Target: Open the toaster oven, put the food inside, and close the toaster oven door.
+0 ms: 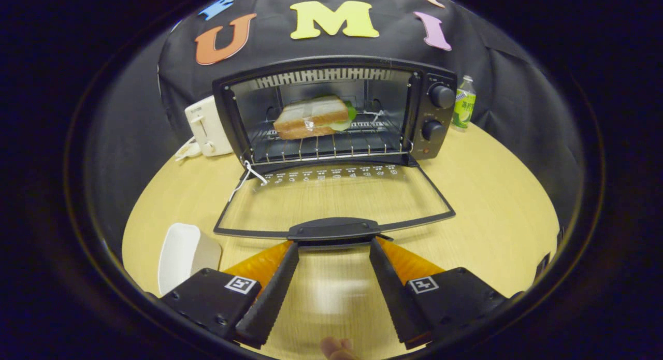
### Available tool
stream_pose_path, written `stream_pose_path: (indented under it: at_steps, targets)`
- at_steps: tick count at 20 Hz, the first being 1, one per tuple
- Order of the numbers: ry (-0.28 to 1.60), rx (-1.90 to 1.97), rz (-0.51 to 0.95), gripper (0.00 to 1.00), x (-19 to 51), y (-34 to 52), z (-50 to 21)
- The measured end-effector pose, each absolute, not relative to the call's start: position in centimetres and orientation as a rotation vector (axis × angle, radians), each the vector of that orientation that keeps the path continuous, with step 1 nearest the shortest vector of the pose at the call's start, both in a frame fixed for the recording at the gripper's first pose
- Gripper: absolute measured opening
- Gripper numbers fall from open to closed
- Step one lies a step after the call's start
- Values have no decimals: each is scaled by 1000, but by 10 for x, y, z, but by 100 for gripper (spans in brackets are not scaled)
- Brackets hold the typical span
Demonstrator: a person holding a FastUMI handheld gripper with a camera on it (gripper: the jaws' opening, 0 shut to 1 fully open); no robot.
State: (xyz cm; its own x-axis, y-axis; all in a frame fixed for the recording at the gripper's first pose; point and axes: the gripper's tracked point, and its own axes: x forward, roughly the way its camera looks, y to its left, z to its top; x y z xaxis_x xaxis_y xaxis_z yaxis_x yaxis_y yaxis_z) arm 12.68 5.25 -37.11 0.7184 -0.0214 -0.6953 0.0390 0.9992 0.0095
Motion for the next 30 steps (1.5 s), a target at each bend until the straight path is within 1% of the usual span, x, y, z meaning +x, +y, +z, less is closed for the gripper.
stream_pose_path:
  at_steps: [9, 16, 30]
  targets:
    - [679, -1, -10, 92, 128, 55, -347]
    - [482, 14, 9, 92, 146, 57, -297]
    - [256, -11, 18, 92, 177, 59, -250]
